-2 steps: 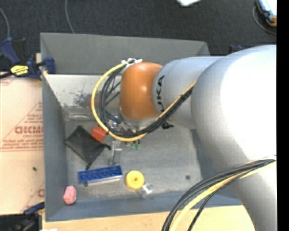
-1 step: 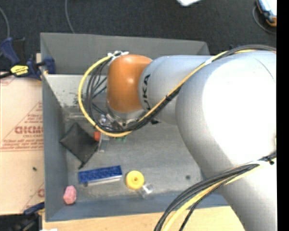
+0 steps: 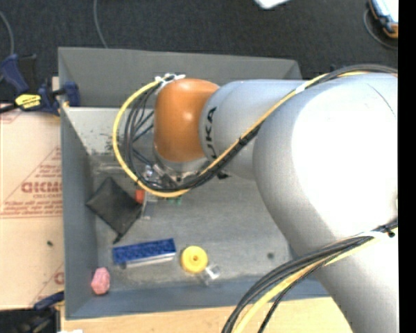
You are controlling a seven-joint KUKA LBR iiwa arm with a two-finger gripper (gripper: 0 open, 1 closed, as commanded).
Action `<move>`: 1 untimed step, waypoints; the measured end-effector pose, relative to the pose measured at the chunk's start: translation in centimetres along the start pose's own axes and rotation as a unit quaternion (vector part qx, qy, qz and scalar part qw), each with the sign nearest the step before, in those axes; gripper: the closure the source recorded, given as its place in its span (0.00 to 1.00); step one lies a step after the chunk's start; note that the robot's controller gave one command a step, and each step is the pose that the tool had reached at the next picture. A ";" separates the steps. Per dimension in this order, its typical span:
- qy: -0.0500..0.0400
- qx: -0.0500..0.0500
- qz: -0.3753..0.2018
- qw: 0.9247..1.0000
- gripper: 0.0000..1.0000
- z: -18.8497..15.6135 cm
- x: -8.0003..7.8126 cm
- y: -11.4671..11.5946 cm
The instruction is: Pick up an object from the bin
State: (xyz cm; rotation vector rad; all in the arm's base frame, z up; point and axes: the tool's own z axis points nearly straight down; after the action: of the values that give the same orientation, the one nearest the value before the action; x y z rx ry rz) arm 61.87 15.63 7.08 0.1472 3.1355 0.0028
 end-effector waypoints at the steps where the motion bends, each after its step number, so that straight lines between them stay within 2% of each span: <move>1: -0.003 -0.001 0.009 1.000 1.00 -7.5 -0.3 -0.1</move>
Offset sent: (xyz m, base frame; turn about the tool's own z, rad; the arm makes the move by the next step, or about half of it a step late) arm 0.0084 0.0138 0.1369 0.0014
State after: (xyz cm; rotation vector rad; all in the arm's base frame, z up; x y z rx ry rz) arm 62.17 15.53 14.57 0.1755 3.1285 0.0057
